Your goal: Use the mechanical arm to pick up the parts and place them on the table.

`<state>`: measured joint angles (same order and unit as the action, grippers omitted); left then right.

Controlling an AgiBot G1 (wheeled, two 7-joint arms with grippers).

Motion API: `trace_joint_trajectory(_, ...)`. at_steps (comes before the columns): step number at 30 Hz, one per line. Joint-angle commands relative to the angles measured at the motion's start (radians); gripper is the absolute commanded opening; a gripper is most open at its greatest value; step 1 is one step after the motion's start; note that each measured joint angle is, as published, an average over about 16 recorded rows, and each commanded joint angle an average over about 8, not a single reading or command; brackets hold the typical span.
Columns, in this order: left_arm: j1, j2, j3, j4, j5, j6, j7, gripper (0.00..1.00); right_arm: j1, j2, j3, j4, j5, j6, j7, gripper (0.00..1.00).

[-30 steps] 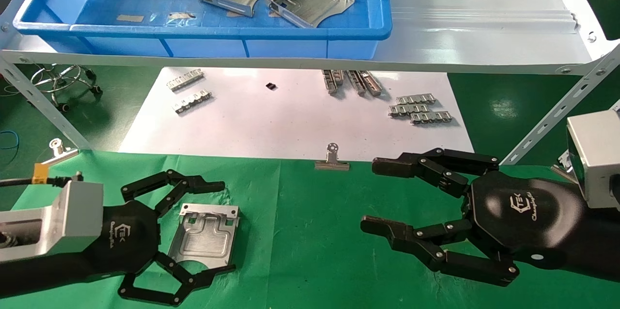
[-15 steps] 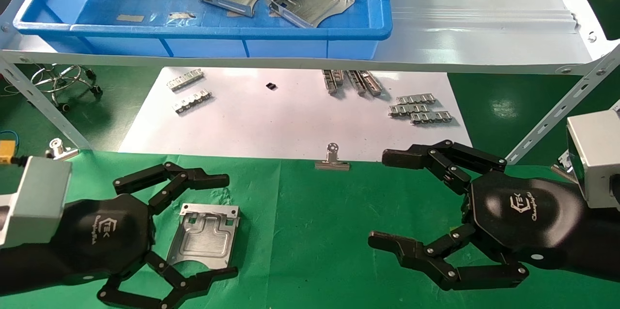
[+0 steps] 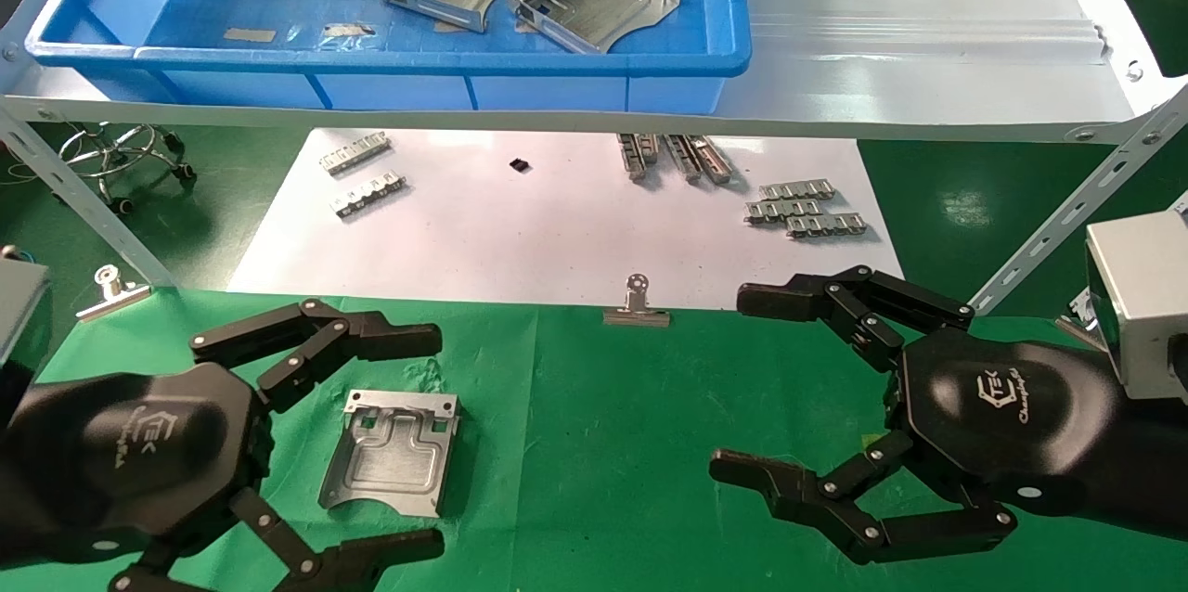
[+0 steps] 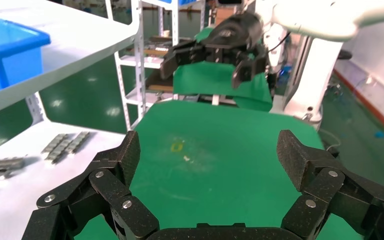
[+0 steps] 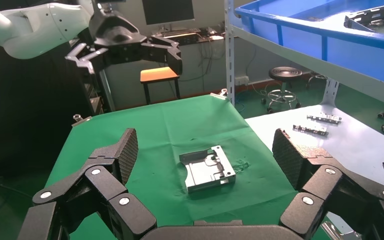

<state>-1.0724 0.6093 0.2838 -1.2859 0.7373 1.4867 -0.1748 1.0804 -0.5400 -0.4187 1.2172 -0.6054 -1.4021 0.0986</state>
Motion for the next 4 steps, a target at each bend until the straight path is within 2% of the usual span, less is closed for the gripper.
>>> trace_joint_trajectory(1, -0.004, 0.003, -0.007, 0.002, -0.013, 0.016, -0.019, 1.0, 0.0, 0.0, 0.0, 0.0, 0.0, 0.0, 0.0, 1.0)
trace_joint_trajectory(4, -0.006, 0.004, -0.01, 0.003, -0.017, 0.021, -0.026, 1.0, 0.0, 0.0, 0.0, 0.0, 0.0, 0.0, 0.0, 1.0)
